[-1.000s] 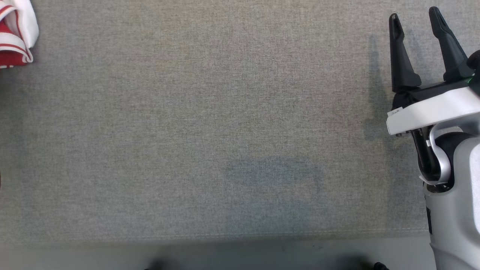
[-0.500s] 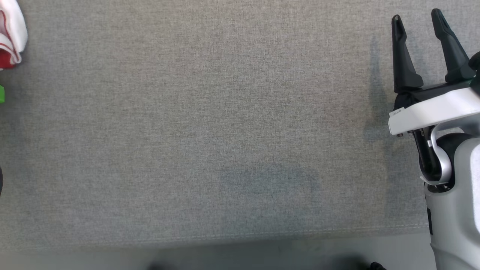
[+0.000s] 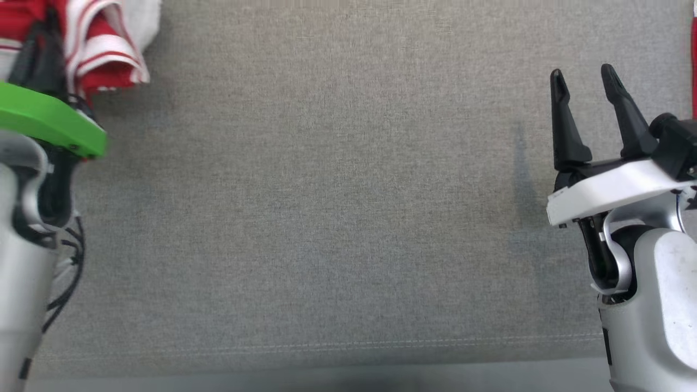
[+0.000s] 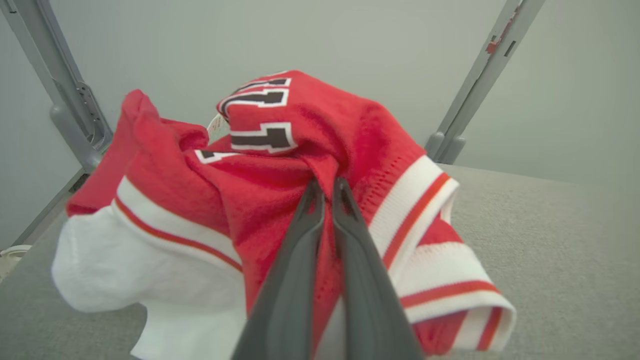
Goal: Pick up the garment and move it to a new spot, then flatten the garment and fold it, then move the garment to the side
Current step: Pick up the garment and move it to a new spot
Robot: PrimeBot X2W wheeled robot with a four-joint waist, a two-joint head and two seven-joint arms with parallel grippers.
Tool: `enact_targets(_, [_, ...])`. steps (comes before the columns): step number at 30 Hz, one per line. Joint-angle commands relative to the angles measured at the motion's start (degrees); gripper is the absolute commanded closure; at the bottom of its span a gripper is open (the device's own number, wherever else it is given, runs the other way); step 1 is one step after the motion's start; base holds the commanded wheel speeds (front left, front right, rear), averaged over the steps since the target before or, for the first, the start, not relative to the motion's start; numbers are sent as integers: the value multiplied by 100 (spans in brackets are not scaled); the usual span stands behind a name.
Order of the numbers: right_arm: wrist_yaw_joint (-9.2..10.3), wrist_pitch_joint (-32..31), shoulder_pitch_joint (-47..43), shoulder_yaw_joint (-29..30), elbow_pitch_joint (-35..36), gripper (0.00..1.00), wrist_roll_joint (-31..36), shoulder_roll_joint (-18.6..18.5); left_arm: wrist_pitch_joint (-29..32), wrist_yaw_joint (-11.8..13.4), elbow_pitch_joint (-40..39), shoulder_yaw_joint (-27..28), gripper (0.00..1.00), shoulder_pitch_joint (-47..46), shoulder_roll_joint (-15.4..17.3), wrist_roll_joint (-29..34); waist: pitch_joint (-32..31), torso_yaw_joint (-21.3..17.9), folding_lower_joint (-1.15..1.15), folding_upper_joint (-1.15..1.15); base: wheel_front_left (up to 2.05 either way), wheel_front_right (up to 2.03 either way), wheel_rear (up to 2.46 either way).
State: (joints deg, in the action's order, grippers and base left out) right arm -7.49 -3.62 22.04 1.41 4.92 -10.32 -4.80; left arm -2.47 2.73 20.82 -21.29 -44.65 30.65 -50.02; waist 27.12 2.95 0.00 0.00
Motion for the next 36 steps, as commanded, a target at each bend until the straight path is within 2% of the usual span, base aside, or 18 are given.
enact_targets(1, [0,44,-142,28,-56,0,-34,14,74,51,-194,-128,100,139,-127,57,-480,-9,0,0,0,0,0])
enact_targets(5, [0,97,-345,78,-163,0,-78,74,235,200,-622,-541,100,341,-577,128,-788,-90,0,0,0,0,0])
enact_targets(6, [0,114,-438,84,-196,0,-92,105,291,245,-703,-768,100,427,-850,152,-916,-164,0,0,0,0,0])
enact_targets(7, [0,109,-476,87,-211,0,-102,115,297,263,-705,-858,100,439,-991,155,-966,-211,0,0,0,0,0])
enact_targets(15, [0,141,-575,-143,-361,0,-198,166,161,217,36,-1405,100,246,-2060,149,-1129,-782,0,0,0,0,0])
enact_targets(19, [0,195,-396,-421,-532,0,-309,181,118,164,702,-1510,100,-15,-2310,218,-1082,-1212,0,0,0,0,0])
enact_targets(29, [0,497,-132,-909,-1202,0,-703,187,-212,102,2188,-1461,100,-757,-2591,196,-1085,-1803,0,0,0,0,0])
enact_targets(30, [0,531,-123,-935,-1279,0,-734,187,-259,101,2332,-1469,65,-809,-2622,195,-1097,-1818,0,0,0,0,0])
enact_targets(31, [0,557,-106,-969,-1340,0,-755,187,-310,111,2463,-1481,23,-854,-2652,189,-1111,-1824,0,0,0,0,0])
enact_targets(32, [0,582,-92,-1001,-1408,0,-784,189,-359,81,2585,-1508,0,-869,-2681,172,-1132,-1817,0,0,0,0,0])
enact_targets(36, [0,681,-97,-1002,-1624,0,-805,187,-478,-81,2894,-1705,0,-853,-2734,137,-1243,-1668,0,0,0,0,0])
